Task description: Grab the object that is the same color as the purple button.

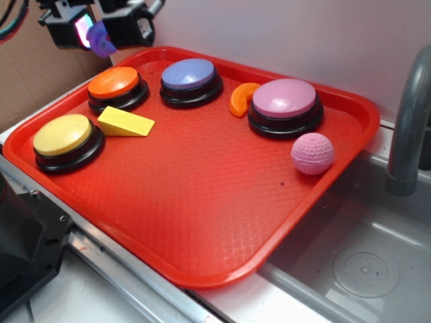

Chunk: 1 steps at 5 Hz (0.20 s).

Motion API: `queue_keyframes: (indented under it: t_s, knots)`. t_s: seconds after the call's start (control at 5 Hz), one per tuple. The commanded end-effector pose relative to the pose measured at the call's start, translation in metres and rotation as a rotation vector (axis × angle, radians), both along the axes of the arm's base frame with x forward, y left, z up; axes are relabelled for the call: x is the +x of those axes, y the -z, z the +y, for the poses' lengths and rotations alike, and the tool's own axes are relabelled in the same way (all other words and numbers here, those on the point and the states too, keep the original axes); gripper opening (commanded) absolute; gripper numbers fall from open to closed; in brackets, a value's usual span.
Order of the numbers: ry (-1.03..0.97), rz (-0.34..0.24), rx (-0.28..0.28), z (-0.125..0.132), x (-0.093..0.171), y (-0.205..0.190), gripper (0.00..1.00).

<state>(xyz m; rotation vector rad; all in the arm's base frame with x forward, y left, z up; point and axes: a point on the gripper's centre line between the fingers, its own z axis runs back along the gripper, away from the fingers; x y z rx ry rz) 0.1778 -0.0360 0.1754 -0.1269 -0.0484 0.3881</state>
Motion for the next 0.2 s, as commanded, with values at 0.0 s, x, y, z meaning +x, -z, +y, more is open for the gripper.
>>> queue_keyframes:
  t_s: [0.0]
  knots:
    - [0.003, -0.049, -0.027, 0.0272, 0.0044, -0.0171, 0.0]
